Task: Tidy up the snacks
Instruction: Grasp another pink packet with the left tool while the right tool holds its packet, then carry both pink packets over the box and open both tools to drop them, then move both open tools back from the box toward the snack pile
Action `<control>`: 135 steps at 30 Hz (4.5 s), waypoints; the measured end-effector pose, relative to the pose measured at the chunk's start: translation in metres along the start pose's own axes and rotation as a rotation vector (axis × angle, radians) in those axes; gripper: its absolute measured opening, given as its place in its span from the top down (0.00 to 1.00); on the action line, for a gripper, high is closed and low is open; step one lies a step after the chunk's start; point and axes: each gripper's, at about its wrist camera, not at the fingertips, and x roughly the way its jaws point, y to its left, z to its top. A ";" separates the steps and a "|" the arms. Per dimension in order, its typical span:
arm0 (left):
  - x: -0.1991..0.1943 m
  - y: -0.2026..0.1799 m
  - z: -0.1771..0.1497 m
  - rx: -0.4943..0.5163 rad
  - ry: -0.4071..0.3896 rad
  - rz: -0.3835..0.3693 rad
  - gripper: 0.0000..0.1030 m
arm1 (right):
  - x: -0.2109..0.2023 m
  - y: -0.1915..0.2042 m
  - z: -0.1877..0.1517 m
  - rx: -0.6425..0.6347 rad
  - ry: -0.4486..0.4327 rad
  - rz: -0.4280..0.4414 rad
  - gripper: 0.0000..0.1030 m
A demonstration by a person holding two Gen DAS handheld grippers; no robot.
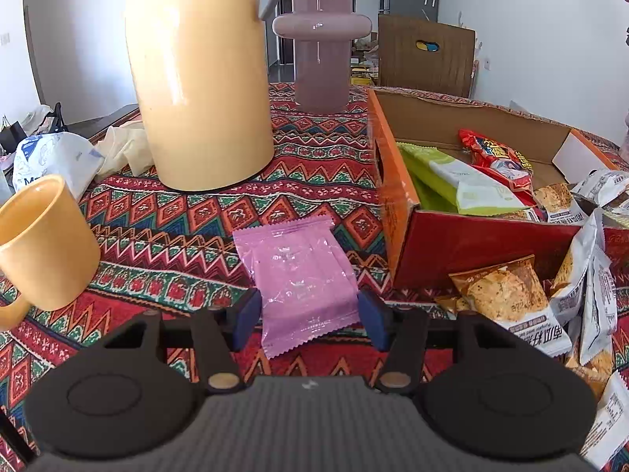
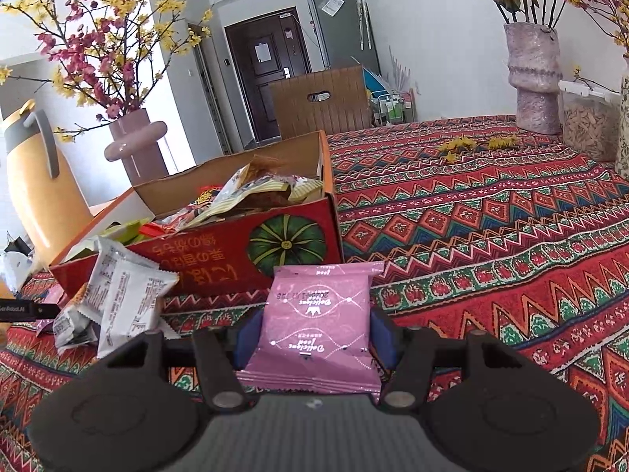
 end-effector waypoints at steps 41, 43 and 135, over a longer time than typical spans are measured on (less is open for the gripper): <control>-0.050 0.012 0.020 -0.106 -0.118 0.047 0.39 | -0.036 0.008 0.012 -0.050 -0.082 -0.007 0.43; -0.060 0.012 0.024 -0.105 -0.147 0.042 0.39 | -0.043 0.010 0.019 -0.062 -0.108 -0.009 0.43; -0.021 -0.079 0.059 -0.157 -0.366 -0.095 0.00 | 0.042 0.080 0.086 -0.067 -0.225 0.052 0.00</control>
